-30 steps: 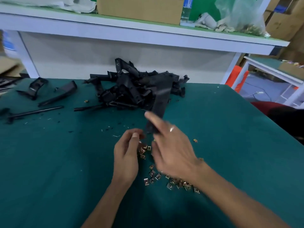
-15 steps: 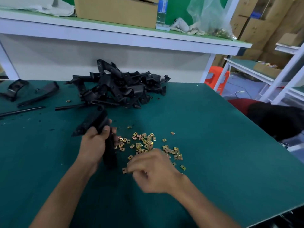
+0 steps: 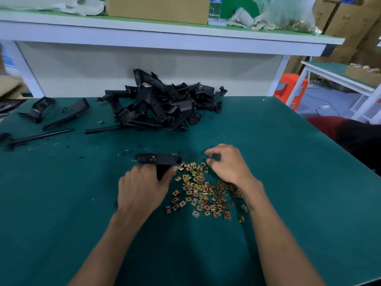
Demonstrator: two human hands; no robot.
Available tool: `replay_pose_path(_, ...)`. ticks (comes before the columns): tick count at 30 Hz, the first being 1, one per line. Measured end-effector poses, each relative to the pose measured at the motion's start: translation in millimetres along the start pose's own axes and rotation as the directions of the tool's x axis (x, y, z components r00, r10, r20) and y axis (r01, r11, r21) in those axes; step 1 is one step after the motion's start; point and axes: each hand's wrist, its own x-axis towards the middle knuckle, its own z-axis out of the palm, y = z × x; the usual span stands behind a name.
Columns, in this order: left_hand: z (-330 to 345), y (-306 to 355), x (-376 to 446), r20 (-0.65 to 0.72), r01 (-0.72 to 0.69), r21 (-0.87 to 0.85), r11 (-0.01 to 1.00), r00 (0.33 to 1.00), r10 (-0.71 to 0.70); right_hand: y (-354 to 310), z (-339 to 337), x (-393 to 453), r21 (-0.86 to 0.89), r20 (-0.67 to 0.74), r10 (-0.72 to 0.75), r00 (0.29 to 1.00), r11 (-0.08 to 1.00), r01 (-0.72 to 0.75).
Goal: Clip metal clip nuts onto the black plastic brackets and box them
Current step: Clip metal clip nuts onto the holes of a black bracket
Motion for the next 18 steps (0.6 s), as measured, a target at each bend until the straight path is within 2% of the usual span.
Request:
replay_pose_path(4,9.3,3.9,-7.9,0.056,-0.063,0.102,0.993,0.997,0.057,0.7,16.0,1.8,-0.082,0.082,-0.054,0.995,0.995,0.060)
replay_pose_path(11,12.5,7.8,-15.3,0.119,-0.144,0.196,0.970,0.985,0.122,-1.5,19.3,-2.2,-0.122,0.029,-0.051,0.998,0.991,0.054)
replay_pose_path(15,13.6,7.9,-15.8,0.127,-0.145,0.214,0.966,0.985,0.120,-1.3,17.3,-4.3,-0.067,0.037,-0.011,0.999,0.998,0.014)
replay_pose_path(18,15.0,7.4,-16.3,0.142,-0.125,0.213,0.969,0.985,0.096,-1.8,15.9,-5.3,-0.087,0.029,-0.003,1.000,0.996,0.006)
